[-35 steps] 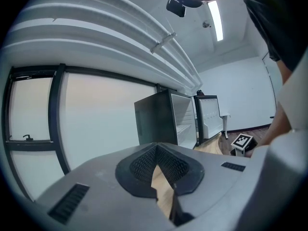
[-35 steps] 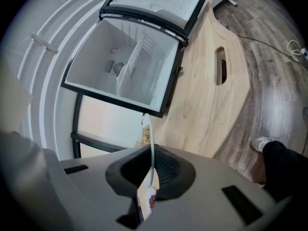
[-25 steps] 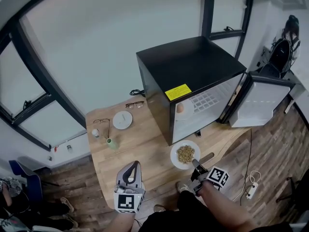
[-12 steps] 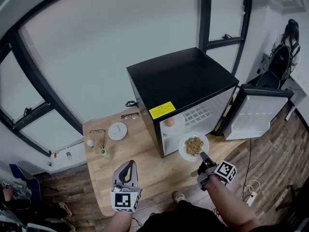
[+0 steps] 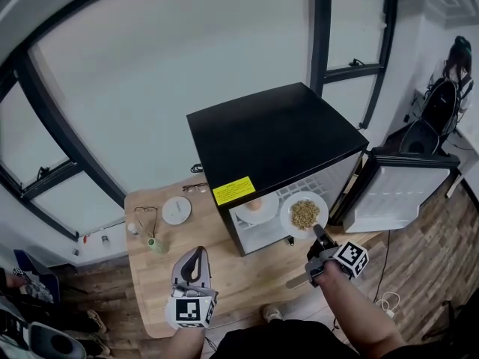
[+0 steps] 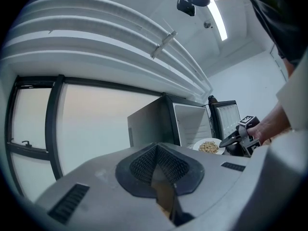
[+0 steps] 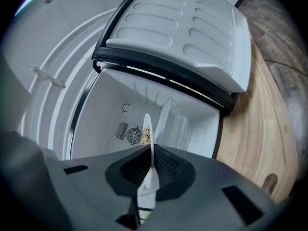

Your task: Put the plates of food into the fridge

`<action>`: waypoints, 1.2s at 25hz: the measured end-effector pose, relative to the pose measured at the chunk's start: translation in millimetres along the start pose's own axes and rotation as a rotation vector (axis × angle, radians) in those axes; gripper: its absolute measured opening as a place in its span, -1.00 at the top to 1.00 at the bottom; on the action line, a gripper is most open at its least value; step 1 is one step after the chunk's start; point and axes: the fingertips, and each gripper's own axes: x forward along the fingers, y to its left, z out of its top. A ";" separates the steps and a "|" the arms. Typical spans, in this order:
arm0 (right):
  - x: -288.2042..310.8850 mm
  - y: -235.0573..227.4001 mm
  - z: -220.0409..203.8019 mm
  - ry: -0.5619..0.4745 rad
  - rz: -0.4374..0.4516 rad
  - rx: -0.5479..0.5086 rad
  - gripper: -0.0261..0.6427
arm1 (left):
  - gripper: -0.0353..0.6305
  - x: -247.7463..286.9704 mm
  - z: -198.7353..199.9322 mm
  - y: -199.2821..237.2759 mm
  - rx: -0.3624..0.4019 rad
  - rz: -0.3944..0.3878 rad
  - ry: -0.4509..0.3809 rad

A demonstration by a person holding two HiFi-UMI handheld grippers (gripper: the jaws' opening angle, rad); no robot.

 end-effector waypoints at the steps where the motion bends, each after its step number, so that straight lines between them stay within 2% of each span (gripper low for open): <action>1: 4.3 -0.8 5.0 -0.002 -0.003 0.000 0.83 | 0.88 1.9 0.6 0.1 -0.007 0.009 0.002; 7: 29.2 -4.8 28.0 -0.004 -0.024 -0.013 0.83 | 0.88 10.1 4.9 -1.8 -0.016 0.051 -0.001; 14: 56.1 -8.7 41.7 0.012 -0.074 -0.024 0.83 | 0.88 14.4 -7.7 4.9 -0.016 0.089 0.036; 21: 87.0 4.8 52.4 0.042 -0.121 -0.201 0.83 | 0.88 28.7 -16.7 5.1 -0.011 0.087 0.063; 30: 112.3 7.5 72.5 0.049 -0.222 -0.453 0.73 | 0.88 35.7 -7.6 14.1 0.013 0.097 0.045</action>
